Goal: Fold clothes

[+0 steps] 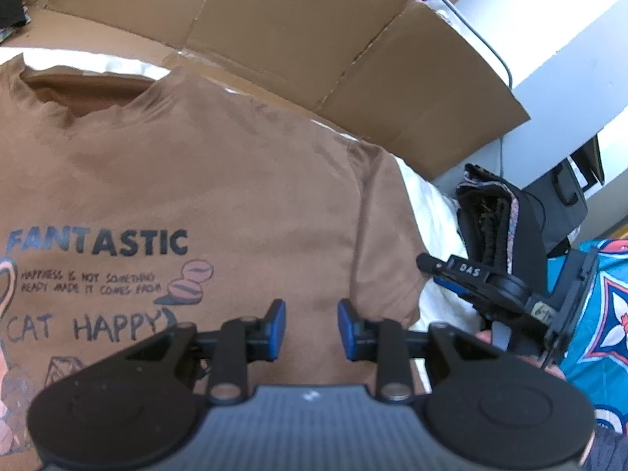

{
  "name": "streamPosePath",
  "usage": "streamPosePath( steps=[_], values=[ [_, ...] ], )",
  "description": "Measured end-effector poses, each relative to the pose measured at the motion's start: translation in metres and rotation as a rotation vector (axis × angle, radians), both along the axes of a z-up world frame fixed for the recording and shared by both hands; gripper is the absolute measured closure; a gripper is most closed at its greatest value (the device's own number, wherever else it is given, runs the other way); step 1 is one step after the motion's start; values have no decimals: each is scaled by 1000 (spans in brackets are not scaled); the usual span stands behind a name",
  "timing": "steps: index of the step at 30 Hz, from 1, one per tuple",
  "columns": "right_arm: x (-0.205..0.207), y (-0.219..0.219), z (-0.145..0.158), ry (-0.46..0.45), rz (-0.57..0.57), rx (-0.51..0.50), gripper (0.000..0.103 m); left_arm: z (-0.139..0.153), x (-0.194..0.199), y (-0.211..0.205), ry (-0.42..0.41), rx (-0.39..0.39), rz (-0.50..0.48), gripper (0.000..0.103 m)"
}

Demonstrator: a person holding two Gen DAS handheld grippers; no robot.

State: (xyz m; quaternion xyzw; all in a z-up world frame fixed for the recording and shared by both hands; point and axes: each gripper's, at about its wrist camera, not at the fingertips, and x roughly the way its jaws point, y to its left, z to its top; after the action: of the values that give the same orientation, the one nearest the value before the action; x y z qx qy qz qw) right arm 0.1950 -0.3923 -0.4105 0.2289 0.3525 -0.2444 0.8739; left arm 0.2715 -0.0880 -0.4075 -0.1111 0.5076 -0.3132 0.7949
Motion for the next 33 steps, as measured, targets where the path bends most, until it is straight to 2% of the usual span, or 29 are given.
streamPosePath(
  steps=[1,4,6,8,16,18,19,20,26,29,33],
  values=[
    [-1,0,1,-2,-2,4,85,1,0,-1,-2,0,-2,73],
    [-3,-5,5,-15,5,38,100,2,2,-4,-12,0,-5,73],
    [-6,-10,9,-40,-10,96,102,2,5,-7,-21,3,-7,73],
    [-12,-16,14,-74,-35,156,103,1,9,-10,-24,0,-7,73],
    [-20,-24,51,-139,-25,235,103,4,36,-29,-64,-12,-9,73],
    [-20,-23,61,-151,-17,235,103,4,44,-36,-72,-9,-18,82],
    [-20,-23,64,-160,-9,243,103,3,49,-41,-77,-4,-26,92],
    [-21,-23,68,-170,-1,251,103,3,53,-46,-82,-1,-32,94],
    [-15,-19,85,-183,43,264,103,7,75,-74,-118,12,-73,94],
    [-10,-20,93,-197,52,271,103,1,89,-88,-111,8,-69,94],
    [-4,-24,105,-227,62,282,103,-5,106,-105,-102,6,-65,99]
  ],
)
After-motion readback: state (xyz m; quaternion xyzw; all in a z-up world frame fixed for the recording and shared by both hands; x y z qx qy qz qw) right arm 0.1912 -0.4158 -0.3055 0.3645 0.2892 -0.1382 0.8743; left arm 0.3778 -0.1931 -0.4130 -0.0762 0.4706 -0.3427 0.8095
